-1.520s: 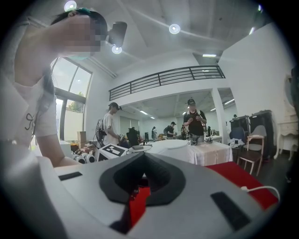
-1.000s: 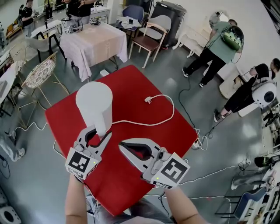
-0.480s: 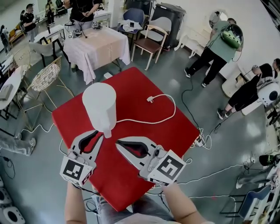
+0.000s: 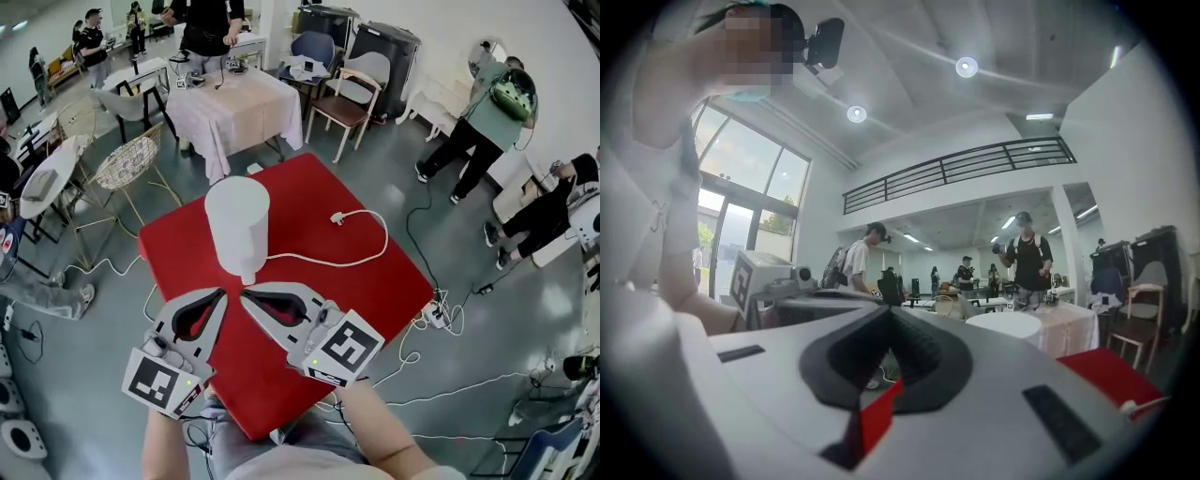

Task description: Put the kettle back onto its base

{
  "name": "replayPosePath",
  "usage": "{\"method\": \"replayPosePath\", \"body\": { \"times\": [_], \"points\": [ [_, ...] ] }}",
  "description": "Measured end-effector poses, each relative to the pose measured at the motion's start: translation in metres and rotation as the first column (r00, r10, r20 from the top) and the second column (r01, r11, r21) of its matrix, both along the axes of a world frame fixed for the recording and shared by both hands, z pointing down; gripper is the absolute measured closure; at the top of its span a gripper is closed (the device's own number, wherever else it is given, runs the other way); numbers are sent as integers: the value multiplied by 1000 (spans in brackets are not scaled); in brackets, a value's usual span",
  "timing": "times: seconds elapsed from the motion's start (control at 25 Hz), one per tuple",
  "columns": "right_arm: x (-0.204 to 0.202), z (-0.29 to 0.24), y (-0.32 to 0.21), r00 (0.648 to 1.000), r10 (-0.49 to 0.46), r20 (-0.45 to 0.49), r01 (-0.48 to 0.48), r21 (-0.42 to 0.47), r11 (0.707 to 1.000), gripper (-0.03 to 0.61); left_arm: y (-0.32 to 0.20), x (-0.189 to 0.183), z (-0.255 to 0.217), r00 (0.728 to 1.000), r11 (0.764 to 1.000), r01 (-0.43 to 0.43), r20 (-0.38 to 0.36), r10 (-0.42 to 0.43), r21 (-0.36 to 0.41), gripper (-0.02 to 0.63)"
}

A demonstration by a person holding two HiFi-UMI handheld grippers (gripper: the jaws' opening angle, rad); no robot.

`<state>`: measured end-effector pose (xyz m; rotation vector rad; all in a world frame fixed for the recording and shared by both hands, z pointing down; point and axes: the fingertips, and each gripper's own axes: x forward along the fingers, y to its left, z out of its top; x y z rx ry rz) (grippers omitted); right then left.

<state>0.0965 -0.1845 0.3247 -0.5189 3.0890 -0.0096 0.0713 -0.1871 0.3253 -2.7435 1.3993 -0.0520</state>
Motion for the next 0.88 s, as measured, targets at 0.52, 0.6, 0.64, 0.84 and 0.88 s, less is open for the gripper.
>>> {"method": "replayPosePath", "body": {
  "times": [0.52,0.6,0.64,0.84,0.88],
  "points": [
    [2,-8,36,998,-67,17,67,20,998,571,44,-8,-21,991,991,133,-12,-134,-2,603],
    [6,-9,41,997,-72,25,71,26,997,571,48,-4,-20,989,989,145,-19,-145,-1,603],
    [8,-9,43,997,-73,27,72,28,997,571,49,-3,-19,989,989,150,-20,-150,-1,603],
    [8,-12,46,997,-69,32,68,35,997,571,50,0,-22,988,988,154,-13,-154,7,603],
    [7,-12,46,997,-67,31,66,39,997,571,51,0,-22,988,988,153,-14,-152,8,603]
  ]
}}
